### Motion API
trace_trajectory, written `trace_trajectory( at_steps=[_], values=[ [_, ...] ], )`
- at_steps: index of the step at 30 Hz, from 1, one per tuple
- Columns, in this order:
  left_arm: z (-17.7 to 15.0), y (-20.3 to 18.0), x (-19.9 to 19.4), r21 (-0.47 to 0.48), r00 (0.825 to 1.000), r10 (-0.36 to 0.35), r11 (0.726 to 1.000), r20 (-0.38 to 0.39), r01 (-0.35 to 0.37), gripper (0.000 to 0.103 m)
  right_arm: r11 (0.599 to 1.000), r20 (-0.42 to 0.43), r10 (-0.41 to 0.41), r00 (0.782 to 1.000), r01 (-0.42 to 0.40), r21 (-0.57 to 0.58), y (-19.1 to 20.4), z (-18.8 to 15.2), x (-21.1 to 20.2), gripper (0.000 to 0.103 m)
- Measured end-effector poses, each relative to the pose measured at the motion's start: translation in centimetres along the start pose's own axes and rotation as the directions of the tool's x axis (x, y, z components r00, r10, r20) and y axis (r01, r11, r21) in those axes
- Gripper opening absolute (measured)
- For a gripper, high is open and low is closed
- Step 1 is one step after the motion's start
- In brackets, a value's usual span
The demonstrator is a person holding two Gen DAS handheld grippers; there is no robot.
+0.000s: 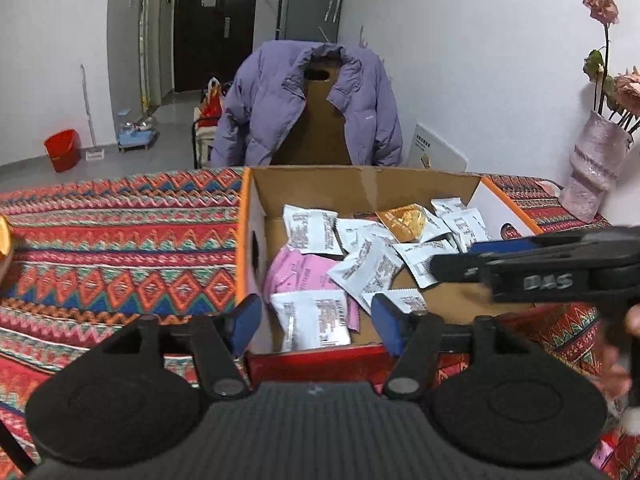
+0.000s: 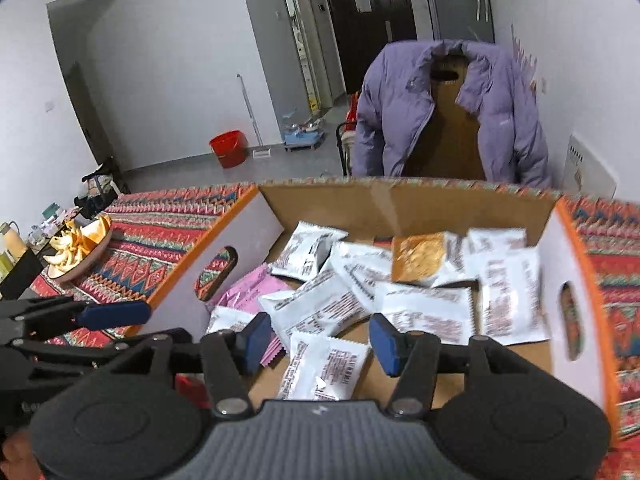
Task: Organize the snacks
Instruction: 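Open both tools to drop the white packets into the box, then move both open tools back toward the remaining snack pile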
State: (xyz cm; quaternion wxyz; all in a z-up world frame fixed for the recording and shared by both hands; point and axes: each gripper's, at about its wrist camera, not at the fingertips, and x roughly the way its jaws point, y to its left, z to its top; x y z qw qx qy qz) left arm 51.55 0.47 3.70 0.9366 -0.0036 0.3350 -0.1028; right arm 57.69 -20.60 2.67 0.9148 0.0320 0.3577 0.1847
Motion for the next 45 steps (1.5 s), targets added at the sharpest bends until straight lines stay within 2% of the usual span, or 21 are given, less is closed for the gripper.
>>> trace_trajectory(
  at_steps=[3, 6, 13, 16, 22, 28, 31, 33, 35, 41, 45],
  values=[
    [0.0, 0.2, -2.2, -0.001, 1.000, 0.027, 1.000, 0.009, -0.027, 0.070, 0.998, 0.010, -0.048, 0.999, 0.048, -0.046, -0.1, 0.4, -2.7, 0.065],
    [-0.1, 0.4, -5.0, -0.012, 0.998, 0.050, 0.999, 0.042, -0.050, 0.083, 0.990, 0.039, -0.110, 0.993, 0.113, -0.082, -0.2, 0.1, -6.0, 0.075],
    [-1.6, -1.4, -12.2, 0.018, 0.988, 0.081, 0.996, 0.132, -0.084, 0.090, 0.980, 0.115, -0.172, 0.978, 0.181, -0.077, -0.5, -1.6, -13.8, 0.089],
    [-3.0, -2.8, -15.2, 0.030, 0.979, 0.098, 0.994, 0.179, -0.105, 0.095, 0.976, 0.162, -0.183, 0.970, 0.199, -0.090, 0.2, -3.2, -17.0, 0.091],
    [-7.2, -5.4, -21.5, 0.053, 0.961, 0.077, 0.994, 0.264, -0.094, 0.100, 0.965, 0.222, -0.193, 0.956, 0.226, -0.132, 2.6, -7.4, -22.0, 0.091],
    [-12.4, -7.7, -25.3, 0.058, 0.958, 0.073, 0.994, 0.278, -0.093, 0.100, 0.960, 0.297, -0.149, 0.943, 0.210, -0.185, 5.5, -12.6, -26.6, 0.093],
    [-14.9, -8.3, -26.5, 0.050, 0.965, 0.056, 0.996, 0.255, -0.071, 0.100, 0.959, 0.308, -0.154, 0.939, 0.217, -0.183, 6.8, -15.1, -28.3, 0.094],
    [-16.3, -8.6, -27.1, 0.053, 0.972, 0.041, 0.997, 0.233, -0.054, 0.101, 0.960, 0.304, -0.151, 0.940, 0.213, -0.181, 7.5, -17.0, -29.2, 0.099],
    [-17.7, -8.7, -27.6, 0.052, 0.973, 0.053, 0.996, 0.224, -0.067, 0.101, 0.960, 0.303, -0.150, 0.941, 0.212, -0.183, 8.3, -19.0, -29.9, 0.102],
    [-20.6, -8.4, -28.7, 0.025, 0.979, 0.079, 0.996, 0.187, -0.085, 0.101, 0.958, 0.274, -0.184, 0.944, 0.235, -0.166, 10.0, -24.2, -30.7, 0.102],
    [-21.7, -7.9, -28.8, 0.021, 0.982, 0.090, 0.995, 0.169, -0.095, 0.101, 0.974, 0.263, -0.141, 0.954, 0.182, -0.138, 10.2, -25.9, -31.4, 0.102]
  ],
)
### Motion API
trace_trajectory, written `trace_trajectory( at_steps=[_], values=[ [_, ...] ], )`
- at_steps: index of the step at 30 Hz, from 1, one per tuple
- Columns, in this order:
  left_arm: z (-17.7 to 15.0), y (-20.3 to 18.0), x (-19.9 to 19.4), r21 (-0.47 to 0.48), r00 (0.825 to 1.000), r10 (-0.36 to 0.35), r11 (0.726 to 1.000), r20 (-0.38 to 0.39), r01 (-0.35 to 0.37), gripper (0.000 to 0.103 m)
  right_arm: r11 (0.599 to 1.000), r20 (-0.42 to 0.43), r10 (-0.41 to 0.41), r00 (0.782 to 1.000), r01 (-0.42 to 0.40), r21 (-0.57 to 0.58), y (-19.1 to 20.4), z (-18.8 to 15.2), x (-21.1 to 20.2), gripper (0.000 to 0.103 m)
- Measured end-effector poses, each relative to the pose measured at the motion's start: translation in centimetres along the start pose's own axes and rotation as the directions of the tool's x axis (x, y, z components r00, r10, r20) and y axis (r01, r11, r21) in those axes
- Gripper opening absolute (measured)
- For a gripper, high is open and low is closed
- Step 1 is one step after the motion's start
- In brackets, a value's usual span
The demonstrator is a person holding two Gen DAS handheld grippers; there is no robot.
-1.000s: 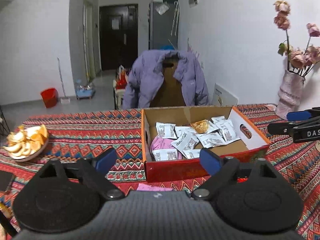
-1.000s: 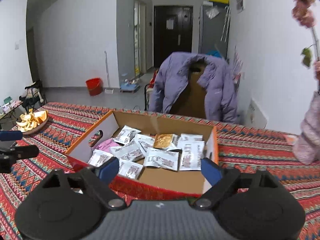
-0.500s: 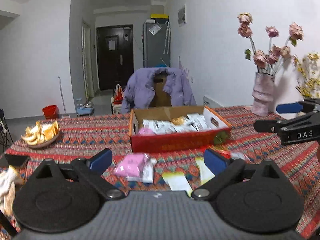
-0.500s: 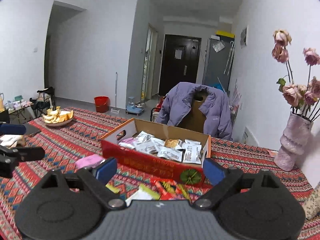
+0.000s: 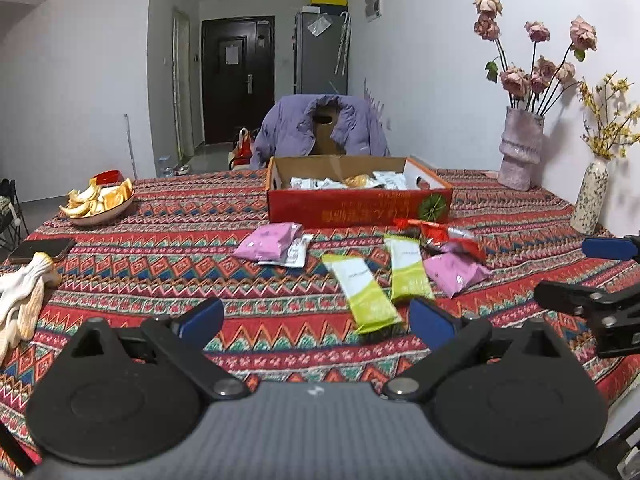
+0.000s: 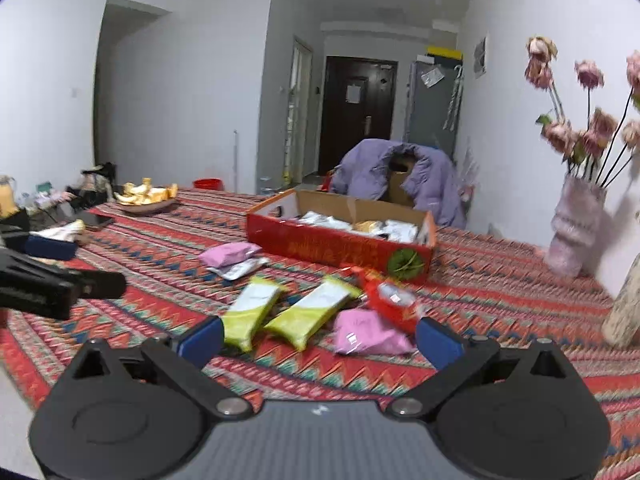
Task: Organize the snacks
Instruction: 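Move both open tools back toward the remaining snack pile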
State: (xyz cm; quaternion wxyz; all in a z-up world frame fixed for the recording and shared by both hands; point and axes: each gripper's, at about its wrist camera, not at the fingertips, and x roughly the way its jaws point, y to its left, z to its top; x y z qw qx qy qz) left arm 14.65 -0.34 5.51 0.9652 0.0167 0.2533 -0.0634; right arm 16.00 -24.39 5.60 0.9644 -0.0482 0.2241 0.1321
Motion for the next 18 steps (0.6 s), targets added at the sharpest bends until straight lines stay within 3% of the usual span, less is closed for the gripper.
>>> trace_trajectory(
  at_steps=[9, 18],
  values=[
    [-0.3, 0.5, 0.0, -0.006, 1.000, -0.003, 1.000, -0.006, 0.003, 0.101, 0.999, -0.004, -0.029, 1.000, 0.029, 0.018, -0.1, 0.0, 0.4, 0.102],
    [0.2, 0.8, 2.7, 0.001, 0.999, -0.010, 1.000, -0.041, 0.010, 0.101, 0.999, -0.029, -0.019, 0.999, 0.020, 0.037, -0.5, 0.4, 2.8, 0.102]
  ],
)
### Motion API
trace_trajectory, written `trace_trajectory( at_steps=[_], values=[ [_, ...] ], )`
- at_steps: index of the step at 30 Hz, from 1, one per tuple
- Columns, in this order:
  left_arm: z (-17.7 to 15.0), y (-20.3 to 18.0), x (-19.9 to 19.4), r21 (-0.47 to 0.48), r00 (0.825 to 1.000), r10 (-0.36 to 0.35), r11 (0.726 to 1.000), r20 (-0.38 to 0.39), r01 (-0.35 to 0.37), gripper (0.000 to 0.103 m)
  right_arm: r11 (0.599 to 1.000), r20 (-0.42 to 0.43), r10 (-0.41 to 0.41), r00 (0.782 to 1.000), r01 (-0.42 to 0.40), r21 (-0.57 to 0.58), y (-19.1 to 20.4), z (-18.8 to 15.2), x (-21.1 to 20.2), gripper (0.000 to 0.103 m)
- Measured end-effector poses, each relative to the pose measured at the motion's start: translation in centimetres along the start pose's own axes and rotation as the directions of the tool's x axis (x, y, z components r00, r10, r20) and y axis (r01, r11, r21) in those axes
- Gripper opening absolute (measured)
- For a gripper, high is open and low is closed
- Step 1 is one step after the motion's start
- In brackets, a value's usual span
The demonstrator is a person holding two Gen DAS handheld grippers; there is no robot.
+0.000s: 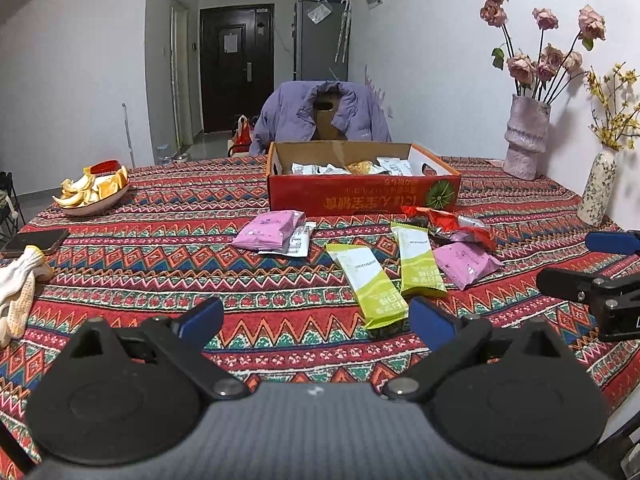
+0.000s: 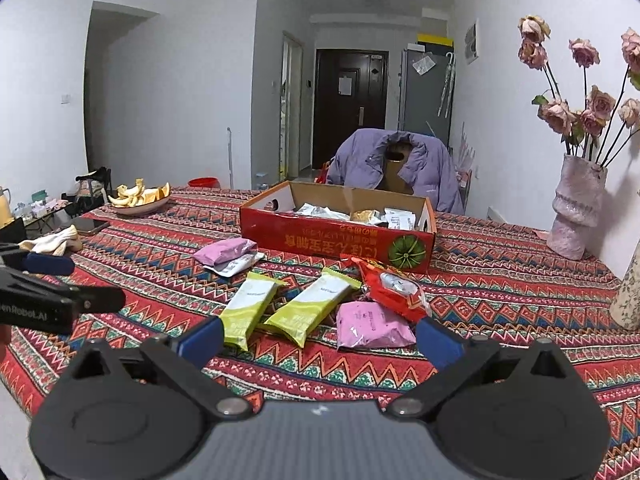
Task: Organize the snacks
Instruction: 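Move both open tools back toward the remaining snack pile, then grasp a pink packet with the left tool while the right tool grasps a white packet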
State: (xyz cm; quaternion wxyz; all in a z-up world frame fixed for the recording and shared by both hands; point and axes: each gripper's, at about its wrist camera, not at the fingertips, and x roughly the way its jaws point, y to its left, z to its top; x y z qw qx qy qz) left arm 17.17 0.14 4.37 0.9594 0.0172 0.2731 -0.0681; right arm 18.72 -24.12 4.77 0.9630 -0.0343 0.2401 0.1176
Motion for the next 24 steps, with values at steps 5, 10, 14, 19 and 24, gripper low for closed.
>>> trace_trajectory(
  at_steps=[5, 10, 14, 19, 24],
  values=[
    [0.9, 0.7, 2.2, 0.003, 1.000, -0.001, 1.000, -0.016, 0.001, 0.101, 1.000, -0.020, 0.014, 1.000, -0.013, 0.013, 0.0, 0.7, 2.1, 0.102],
    [2.6, 1.9, 5.6, 0.038, 1.000, 0.009, 0.999, -0.013, -0.009, 0.101, 0.998, -0.041, 0.060, 0.997, -0.059, 0.032, 0.3, 1.9, 4.8, 0.100],
    [4.3, 3.2, 9.0, 0.069, 0.999, 0.023, 0.997, -0.023, -0.022, 0.101, 0.995, -0.055, 0.096, 0.994, -0.094, 0.037, 1.0, 3.1, 7.5, 0.096],
    [5.8, 4.9, 14.4, 0.116, 0.999, -0.025, 0.993, -0.035, 0.029, 0.099, 0.988, -0.078, 0.142, 0.987, -0.137, 0.072, 1.4, 4.8, 11.7, 0.086],
    [6.8, 7.9, 21.3, 0.008, 0.992, -0.063, 0.998, -0.108, 0.064, 0.090, 0.982, -0.099, 0.167, 0.981, -0.157, 0.101, 1.8, 6.7, 16.4, 0.078]
  ],
)
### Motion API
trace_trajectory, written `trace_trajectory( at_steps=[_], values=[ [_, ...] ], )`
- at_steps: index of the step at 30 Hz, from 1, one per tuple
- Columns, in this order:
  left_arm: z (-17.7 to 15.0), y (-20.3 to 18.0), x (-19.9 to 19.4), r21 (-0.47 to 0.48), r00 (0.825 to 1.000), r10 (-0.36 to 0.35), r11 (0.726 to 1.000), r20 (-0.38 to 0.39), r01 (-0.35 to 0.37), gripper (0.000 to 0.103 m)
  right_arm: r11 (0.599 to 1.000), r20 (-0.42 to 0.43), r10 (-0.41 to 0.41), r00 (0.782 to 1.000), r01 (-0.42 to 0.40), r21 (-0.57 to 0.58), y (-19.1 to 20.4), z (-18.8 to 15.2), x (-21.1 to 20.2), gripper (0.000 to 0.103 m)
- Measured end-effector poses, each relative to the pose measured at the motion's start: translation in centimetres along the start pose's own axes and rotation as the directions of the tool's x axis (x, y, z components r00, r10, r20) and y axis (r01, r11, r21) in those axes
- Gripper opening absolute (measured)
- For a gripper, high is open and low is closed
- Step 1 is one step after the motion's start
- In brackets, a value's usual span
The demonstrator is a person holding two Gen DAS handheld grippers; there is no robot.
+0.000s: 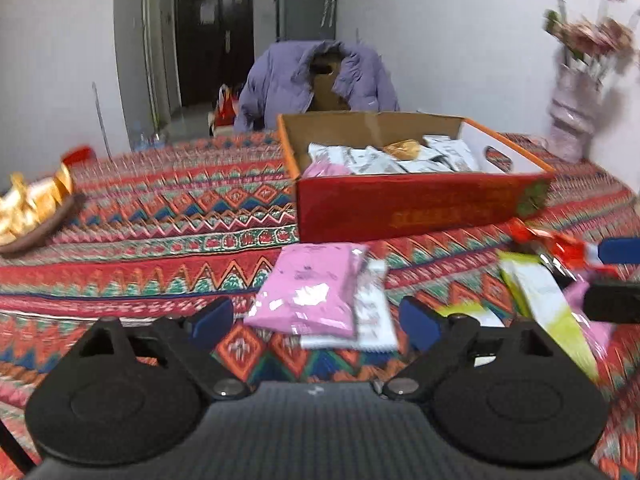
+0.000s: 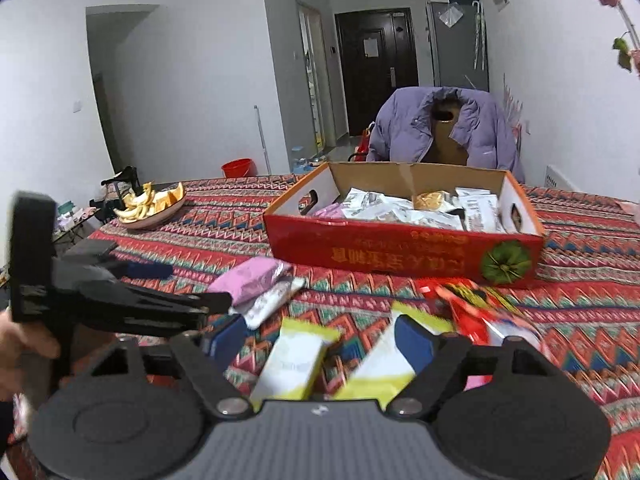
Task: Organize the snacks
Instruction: 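Grasp a pink packet with the left tool while the right tool grasps a white packet, then lift both packets and carry both tools toward the box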
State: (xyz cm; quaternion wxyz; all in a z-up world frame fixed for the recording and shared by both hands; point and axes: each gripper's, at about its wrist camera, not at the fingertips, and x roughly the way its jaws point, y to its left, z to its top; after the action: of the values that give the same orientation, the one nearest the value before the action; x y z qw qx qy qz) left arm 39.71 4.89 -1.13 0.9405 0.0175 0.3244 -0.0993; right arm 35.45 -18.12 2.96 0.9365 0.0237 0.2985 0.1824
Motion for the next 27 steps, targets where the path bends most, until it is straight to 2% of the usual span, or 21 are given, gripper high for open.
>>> trace_trajectory(
  at_steps=[2, 5, 7, 12, 14, 17, 22, 27],
  values=[
    [0.5, 1.3, 1.9, -0.056, 0.999, -0.038, 0.998, -0.008, 0.038, 0.087, 1.000, -0.014, 0.005, 1.000, -0.005, 0.004, 0.0, 0.9, 1.7, 0.076],
    [0.9, 2.5, 4.3, -0.088, 0.995, -0.088, 0.993, -0.040, 0.085, 0.079, 1.000, -0.036, 0.022, 0.999, -0.022, 0.011, 0.1, 1.7, 4.0, 0.074],
    [0.9, 2.9, 5.3, -0.083, 0.992, -0.118, 0.990, -0.051, 0.114, 0.072, 0.999, -0.050, 0.030, 0.998, -0.029, 0.014, 0.3, 2.1, 5.4, 0.074],
    [0.7, 3.2, 5.4, -0.072, 0.990, -0.131, 0.989, -0.049, 0.127, 0.063, 0.999, -0.096, 0.040, 0.995, -0.039, 0.020, 0.9, 2.8, 8.7, 0.074],
    [0.6, 3.2, 4.5, -0.040, 0.995, -0.077, 0.996, -0.060, 0.075, 0.063, 0.998, -0.118, 0.058, 0.991, -0.055, 0.023, 1.4, 2.9, 10.0, 0.074],
    [0.1, 3.9, 2.3, 0.001, 0.997, 0.053, 0.999, -0.048, -0.053, 0.063, 0.997, -0.195, 0.076, 0.978, -0.071, 0.031, 2.7, 3.1, 12.8, 0.074],
    [-0.8, 7.5, -2.5, -0.117, 0.994, 0.109, 0.987, -0.021, -0.111, 0.063, 0.995, -0.278, 0.085, 0.957, -0.068, 0.068, 4.3, 3.1, 16.9, 0.074],
    [-1.7, 9.1, -5.8, -0.163, 0.988, 0.152, 0.975, -0.002, -0.151, 0.063, 0.993, -0.278, 0.114, 0.954, -0.107, 0.040, 6.8, 3.5, 18.8, 0.074]
  ],
)
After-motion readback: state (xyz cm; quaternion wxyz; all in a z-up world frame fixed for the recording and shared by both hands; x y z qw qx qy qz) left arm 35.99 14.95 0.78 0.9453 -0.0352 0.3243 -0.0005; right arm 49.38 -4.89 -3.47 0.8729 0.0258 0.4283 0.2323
